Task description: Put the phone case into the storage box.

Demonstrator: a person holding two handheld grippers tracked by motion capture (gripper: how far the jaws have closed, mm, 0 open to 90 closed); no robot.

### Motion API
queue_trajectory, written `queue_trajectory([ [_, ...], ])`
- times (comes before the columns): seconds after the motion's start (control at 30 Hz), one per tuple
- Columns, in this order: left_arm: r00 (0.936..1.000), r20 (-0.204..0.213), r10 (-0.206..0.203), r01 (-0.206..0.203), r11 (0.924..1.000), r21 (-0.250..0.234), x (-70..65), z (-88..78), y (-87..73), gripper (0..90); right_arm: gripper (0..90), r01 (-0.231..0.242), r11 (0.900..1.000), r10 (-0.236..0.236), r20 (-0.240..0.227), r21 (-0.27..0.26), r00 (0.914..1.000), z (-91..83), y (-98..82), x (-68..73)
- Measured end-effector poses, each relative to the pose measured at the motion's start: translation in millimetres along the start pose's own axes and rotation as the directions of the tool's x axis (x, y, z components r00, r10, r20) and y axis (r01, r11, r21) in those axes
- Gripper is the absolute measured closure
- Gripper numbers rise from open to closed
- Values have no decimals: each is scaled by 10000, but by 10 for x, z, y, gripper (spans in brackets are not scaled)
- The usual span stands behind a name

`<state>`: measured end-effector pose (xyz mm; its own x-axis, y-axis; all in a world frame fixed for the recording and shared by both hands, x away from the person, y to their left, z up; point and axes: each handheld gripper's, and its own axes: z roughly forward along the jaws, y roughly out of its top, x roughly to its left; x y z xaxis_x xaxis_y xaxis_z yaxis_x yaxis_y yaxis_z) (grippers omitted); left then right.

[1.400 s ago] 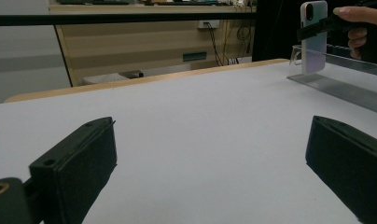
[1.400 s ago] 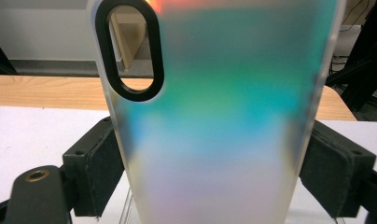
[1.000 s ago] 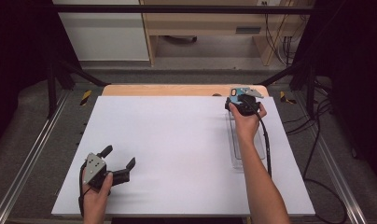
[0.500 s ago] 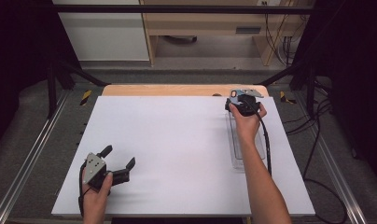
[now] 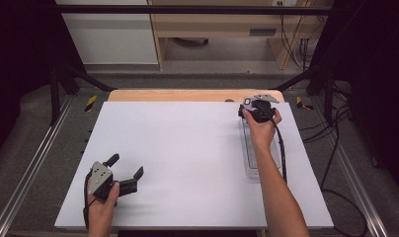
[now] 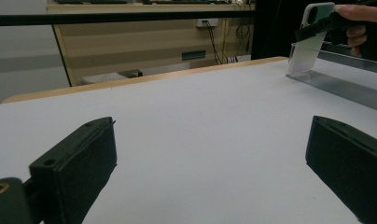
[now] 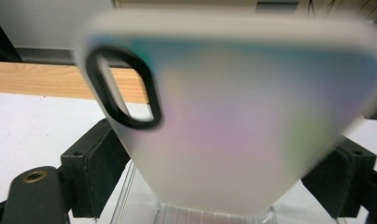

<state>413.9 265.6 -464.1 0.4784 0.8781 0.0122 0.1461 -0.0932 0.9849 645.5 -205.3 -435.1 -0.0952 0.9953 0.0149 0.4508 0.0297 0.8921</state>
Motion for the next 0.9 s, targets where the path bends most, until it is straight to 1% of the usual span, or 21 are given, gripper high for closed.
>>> queue_trajectory([
  [0.07, 10000, 23, 0, 0, 10000, 18, -1, 4, -2, 15, 145, 61, 10000, -61, -27, 5, 10000, -5, 19, -3],
  [0.13, 10000, 19, 4, -4, 10000, 36, -2, 6, -3, 15, 158, 113, 9999, -113, -28, -7, 9999, -8, 31, -10],
  [0.17, 10000, 35, 6, -6, 10000, 34, -6, 12, -6, 15, 166, 193, 9997, -192, 89, -117, 9998, -26, 55, -21],
  [0.2, 10000, 34, 28, -28, 10000, 49, -6, 13, -6, 15, 166, 137, 9998, -135, 122, -155, 9998, -30, 68, -31],
  [0.27, 10000, 41, 22, -22, 10000, 53, -8, 15, -7, 15, 169, 87, 9998, -86, 71, -152, 9999, -25, 82, -43],
  [0.33, 10000, 48, 28, -29, 10000, 56, -9, 16, -7, 15, 170, 159, 9999, -159, 54, -45, 9999, -20, 97, -48],
  [0.4, 10000, 37, 53, -53, 10000, 70, -7, 20, -9, 15, 171, 172, 9998, -172, 23, -47, 9998, -24, 117, -48],
  [0.5, 10000, 47, -16, 16, 9999, 115, -11, 26, -14, 15, 173, 159, 9999, -159, -81, 26, 9998, -51, 152, -49],
  [0.63, 9999, 77, 80, -81, 9999, 124, -31, 26, -9, 15, 174, 155, 9996, -150, -211, 236, 9997, -124, 196, -57],
  [0.73, 9999, 101, 91, -92, 9999, 101, -42, 23, -4, 15, 173, 420, 9967, -403, -254, 697, 9989, -164, 198, -52],
  [0.77, 9999, 112, 107, -108, 9999, 93, -46, 24, -2, 15, 173, 444, 9951, -421, -279, 887, 9987, -162, 195, -47],
  [0.8, 9999, 112, 107, -108, 9999, 93, -46, 24, -2, 15, 173, 444, 9951, -421, -279, 887, 9987, -162, 195, -47],
  [0.83, 9998, 124, 147, -149, 9998, 119, -47, 28, -1, 15, 172, 460, 9928, -434, -264, 1103, 9987, -127, 184, -47],
  [0.87, 9998, 122, 146, -148, 9998, 134, -45, 31, -3, 15, 171, 423, 9921, -386, -332, 1178, 9987, -99, 177, -46],
  [0.9, 9998, 103, 142, -143, 9998, 160, -41, 33, -6, 15, 170, 430, 9929, -395, -338, 1106, 9986, -74, 175, -39],
])
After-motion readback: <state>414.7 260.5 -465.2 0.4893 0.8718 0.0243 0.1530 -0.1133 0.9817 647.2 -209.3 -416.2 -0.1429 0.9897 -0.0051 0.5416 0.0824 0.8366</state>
